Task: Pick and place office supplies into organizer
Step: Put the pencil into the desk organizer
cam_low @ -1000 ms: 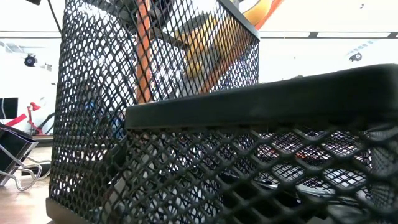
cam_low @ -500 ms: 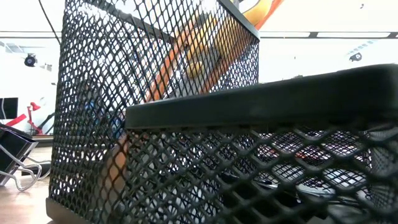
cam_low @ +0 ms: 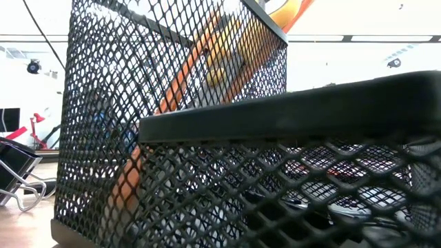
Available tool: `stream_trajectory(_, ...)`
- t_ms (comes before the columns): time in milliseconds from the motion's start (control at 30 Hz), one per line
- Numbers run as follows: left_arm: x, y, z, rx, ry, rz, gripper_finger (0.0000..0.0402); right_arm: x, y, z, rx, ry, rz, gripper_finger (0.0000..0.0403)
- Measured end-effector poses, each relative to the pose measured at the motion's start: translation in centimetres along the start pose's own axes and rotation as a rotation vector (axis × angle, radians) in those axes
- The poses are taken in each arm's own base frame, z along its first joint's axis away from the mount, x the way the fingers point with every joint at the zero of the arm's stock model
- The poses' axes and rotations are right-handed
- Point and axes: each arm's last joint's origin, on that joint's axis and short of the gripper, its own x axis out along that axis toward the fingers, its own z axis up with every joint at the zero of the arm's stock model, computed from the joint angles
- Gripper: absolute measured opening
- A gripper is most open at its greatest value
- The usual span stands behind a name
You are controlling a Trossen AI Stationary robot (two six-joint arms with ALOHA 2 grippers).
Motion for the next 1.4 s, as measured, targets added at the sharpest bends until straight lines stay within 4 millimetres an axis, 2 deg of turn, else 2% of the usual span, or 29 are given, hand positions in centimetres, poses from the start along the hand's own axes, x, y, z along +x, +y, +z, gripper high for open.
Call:
stream_trajectory(133,-0.6,0.3,1.3,-0.011,-0.038,0.003,0.0191,2.4,-0.4,-1.3,0.024,0.049,-0.086,0.0093)
stream_trajectory(200,-1.0,0.2,1.9,0.024,-0.050,-0.011,0.0191,3.5,-0.9,-2.6,0.031,0.066,-0.132,0.0093)
stream_trajectory(400,-2.3,0.2,3.7,0.059,-0.100,-0.035,0.0191,6.6,-3.5,-8.3,0.263,0.179,-0.342,0.0093)
stream_trajectory(533,-3.1,0.3,4.5,0.132,-0.124,-0.038,0.0191,8.7,-5.0,-12.0,0.346,0.301,-0.465,0.0093)
stream_trajectory(733,-4.1,0.5,5.9,0.127,-0.177,-0.038,0.0191,12.6,-6.0,-14.5,0.382,0.499,-0.427,0.0093)
stream_trajectory(933,-4.3,0.7,6.2,0.118,-0.189,-0.014,0.0191,15.0,-7.8,-14.2,0.582,0.505,-0.332,0.0093)
stream_trajectory(1100,-4.2,0.7,6.0,0.129,-0.173,-0.009,0.0191,15.6,-9.9,-12.9,0.703,0.469,-0.265,0.0093)
stream_trajectory(1233,-4.2,0.8,5.8,0.129,-0.170,-0.005,0.0191,15.9,-11.4,-12.9,0.741,0.486,-0.285,0.0093)
stream_trajectory(1400,-4.4,0.7,6.1,0.124,-0.180,-0.008,0.0191,16.9,-11.8,-12.8,0.732,0.512,-0.281,0.0093)
